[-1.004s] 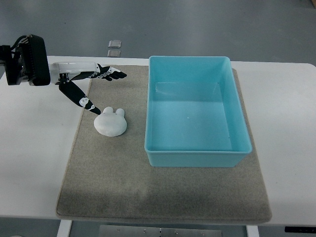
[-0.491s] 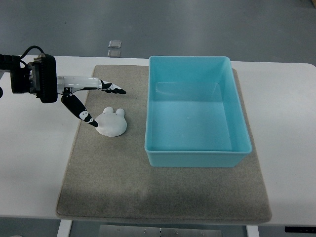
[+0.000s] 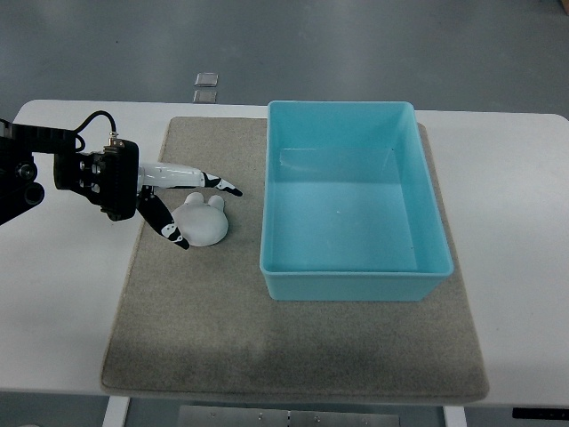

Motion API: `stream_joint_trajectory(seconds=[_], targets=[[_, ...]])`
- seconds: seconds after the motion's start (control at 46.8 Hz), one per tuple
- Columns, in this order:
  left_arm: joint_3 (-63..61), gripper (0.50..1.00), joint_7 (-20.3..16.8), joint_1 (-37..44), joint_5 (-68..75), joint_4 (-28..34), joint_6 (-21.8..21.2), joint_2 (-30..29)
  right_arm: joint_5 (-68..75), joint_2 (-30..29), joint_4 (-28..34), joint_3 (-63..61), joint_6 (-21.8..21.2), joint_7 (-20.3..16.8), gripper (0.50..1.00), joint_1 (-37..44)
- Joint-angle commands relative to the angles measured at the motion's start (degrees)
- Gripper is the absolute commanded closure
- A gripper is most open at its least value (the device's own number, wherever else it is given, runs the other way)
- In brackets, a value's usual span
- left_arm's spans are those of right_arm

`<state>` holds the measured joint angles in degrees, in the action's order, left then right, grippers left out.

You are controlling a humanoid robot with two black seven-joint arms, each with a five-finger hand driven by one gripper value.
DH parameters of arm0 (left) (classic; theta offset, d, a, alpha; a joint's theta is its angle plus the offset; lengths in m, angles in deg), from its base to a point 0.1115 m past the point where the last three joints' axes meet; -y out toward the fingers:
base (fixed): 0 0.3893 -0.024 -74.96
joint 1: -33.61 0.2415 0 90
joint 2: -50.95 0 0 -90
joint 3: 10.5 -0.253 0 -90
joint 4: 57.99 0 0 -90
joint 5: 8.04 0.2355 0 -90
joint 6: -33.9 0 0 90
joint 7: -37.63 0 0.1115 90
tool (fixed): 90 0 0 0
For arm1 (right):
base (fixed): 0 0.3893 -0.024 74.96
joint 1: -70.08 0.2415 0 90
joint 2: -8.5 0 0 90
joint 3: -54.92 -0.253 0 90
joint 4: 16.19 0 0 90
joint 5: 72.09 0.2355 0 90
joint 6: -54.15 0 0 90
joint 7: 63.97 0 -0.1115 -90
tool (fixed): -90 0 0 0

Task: Place white toy into blue box with left hand
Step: 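Lower the left hand onto the white rabbit toy and close fingers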

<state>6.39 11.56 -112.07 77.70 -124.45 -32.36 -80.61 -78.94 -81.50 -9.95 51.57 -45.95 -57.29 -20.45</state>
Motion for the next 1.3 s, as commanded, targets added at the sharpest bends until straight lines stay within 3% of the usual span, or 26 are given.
stream_joint_trajectory(seconds=[0.0,0.043,0.15,0.256,0.363,0.534,0.662,1.025,1.282], targets=[[-0.36,0.527,-0.03,0.13,0.31,0.01,-0.01,0.00,0.00,0.00,0.00,0.01,0.00,0.00,0.564,0.00],[-0.54,0.540,-0.03,0.13,0.31,0.01,-0.18,0.00,0.00,0.00,-0.09,-0.08,0.00,0.00,0.564,0.00],[-0.63,0.645,0.14,0.13,0.40,0.01,-2.46,0.08,0.00,0.00,0.00,0.01,0.00,0.00,0.564,0.00],[-0.72,0.686,0.32,0.13,0.40,0.01,-5.45,0.35,0.00,0.00,0.00,0.01,0.00,0.00,0.564,0.00],[-0.63,0.737,0.32,0.13,0.40,0.01,-5.90,0.35,0.00,0.00,0.00,0.01,0.00,0.00,0.564,0.00],[-0.71,0.889,0.32,0.13,0.40,0.01,-5.98,0.35,0.00,0.00,0.00,0.01,0.00,0.00,0.564,0.00],[-0.63,0.969,0.32,0.22,0.31,0.01,-5.99,0.26,0.00,0.00,0.00,-0.07,0.00,0.00,0.564,0.00],[-0.28,0.962,0.32,-0.74,0.14,0.45,-6.51,0.09,0.00,0.00,0.00,0.01,0.00,0.00,0.564,0.00],[0.60,0.952,0.15,-2.32,-0.57,0.36,-11.43,-0.53,0.00,0.00,0.00,0.01,0.00,0.00,0.564,0.00]])
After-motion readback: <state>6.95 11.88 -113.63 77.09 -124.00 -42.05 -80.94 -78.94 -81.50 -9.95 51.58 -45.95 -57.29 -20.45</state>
